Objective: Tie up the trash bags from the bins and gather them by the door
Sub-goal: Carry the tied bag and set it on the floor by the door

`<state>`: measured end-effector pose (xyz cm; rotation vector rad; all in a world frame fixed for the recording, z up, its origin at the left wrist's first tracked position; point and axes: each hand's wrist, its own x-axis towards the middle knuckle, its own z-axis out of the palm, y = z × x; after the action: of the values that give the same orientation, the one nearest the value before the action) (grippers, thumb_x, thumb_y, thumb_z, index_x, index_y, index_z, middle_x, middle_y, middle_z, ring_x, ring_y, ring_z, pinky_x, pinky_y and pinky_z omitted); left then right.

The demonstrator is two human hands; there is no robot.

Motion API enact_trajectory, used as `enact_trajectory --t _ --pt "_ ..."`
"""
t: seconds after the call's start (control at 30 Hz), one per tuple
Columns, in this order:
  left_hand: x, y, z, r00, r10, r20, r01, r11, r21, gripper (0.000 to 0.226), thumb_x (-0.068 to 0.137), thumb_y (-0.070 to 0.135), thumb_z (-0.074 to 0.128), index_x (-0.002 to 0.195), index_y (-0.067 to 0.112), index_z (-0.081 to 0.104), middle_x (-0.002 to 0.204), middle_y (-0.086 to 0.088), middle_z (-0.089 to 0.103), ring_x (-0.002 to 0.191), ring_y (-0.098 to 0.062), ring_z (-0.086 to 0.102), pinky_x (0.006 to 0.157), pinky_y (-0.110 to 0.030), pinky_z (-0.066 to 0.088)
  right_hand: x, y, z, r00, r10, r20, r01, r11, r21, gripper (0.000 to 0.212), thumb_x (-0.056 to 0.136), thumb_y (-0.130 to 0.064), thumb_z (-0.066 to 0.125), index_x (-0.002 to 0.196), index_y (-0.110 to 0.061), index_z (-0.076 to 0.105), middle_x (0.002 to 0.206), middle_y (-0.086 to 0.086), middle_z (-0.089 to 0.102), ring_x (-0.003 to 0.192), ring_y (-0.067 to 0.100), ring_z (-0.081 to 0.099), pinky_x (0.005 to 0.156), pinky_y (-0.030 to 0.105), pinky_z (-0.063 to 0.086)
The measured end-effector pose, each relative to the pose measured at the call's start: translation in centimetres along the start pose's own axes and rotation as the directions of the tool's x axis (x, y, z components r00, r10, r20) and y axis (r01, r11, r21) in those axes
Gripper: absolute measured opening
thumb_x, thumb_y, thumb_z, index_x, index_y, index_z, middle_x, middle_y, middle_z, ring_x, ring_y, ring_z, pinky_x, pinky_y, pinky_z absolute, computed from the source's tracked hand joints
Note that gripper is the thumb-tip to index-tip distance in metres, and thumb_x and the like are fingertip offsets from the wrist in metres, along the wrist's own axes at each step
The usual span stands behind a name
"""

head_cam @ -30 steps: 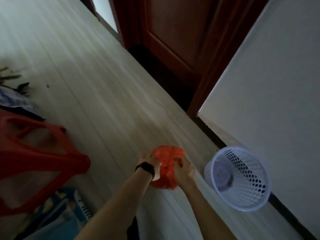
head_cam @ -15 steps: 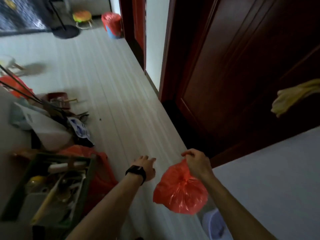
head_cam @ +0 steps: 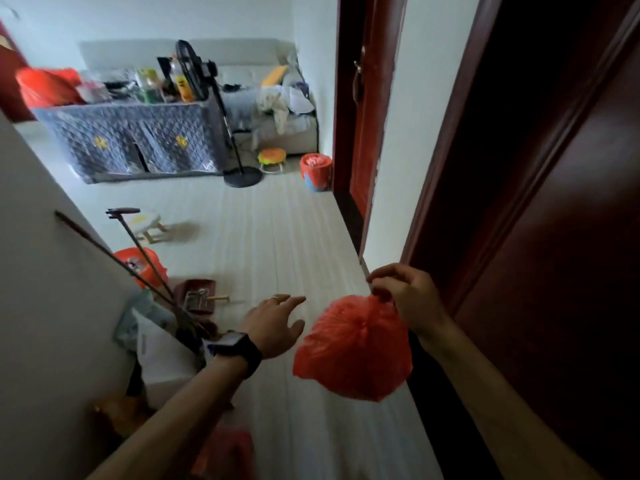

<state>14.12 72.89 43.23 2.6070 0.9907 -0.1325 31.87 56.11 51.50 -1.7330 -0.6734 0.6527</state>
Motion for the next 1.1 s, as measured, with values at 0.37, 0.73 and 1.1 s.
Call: enact_trajectory --t 0.37,0.73,1.1 --pt "15.9 -13.7 -13.5 0.914 -0.354 -0.197 0.34 0.935 -0.102 0.059 0.089 0.05 0.049 0.146 0.04 0.036 0.149 0.003 0.045 0.131 -0.02 0.047 0.104 -0.04 0.044 28.1 -9.8 9.0 0.957 -0.078 0.281 0.079 0.997 0.007 0.009 0.088 -0.003 0.06 0.087 -0.002 0.069 0.088 0.018 0.074 0.083 0.026 0.07 0.074 0.034 0.056" --pt "38.7 -29.4 -26.1 0.886 -0.387 -0.258 0.369 0.922 -0.115 0.058 0.095 0.046 0.048 0.149 0.036 0.031 0.148 -0.003 0.044 0.135 -0.023 0.041 0.107 -0.039 0.039 55.3 -15.7 22.0 0.959 -0.04 0.279 0.043 0.999 -0.005 0.016 0.09 -0.018 0.06 0.083 -0.006 0.066 0.075 0.007 0.067 0.069 0.02 0.06 0.064 0.034 0.042" --pt "60.6 -44.4 -33.8 0.829 -0.495 -0.26 0.472 0.869 -0.148 0.051 0.091 0.047 0.052 0.141 0.04 0.042 0.145 0.009 0.046 0.13 -0.018 0.047 0.104 -0.035 0.041 82.7 -20.7 35.1 0.9 -0.131 0.415 0.101 0.99 0.093 0.018 0.092 -0.015 0.061 0.088 0.002 0.064 0.08 0.016 0.071 0.067 0.022 0.044 0.053 0.029 0.03"
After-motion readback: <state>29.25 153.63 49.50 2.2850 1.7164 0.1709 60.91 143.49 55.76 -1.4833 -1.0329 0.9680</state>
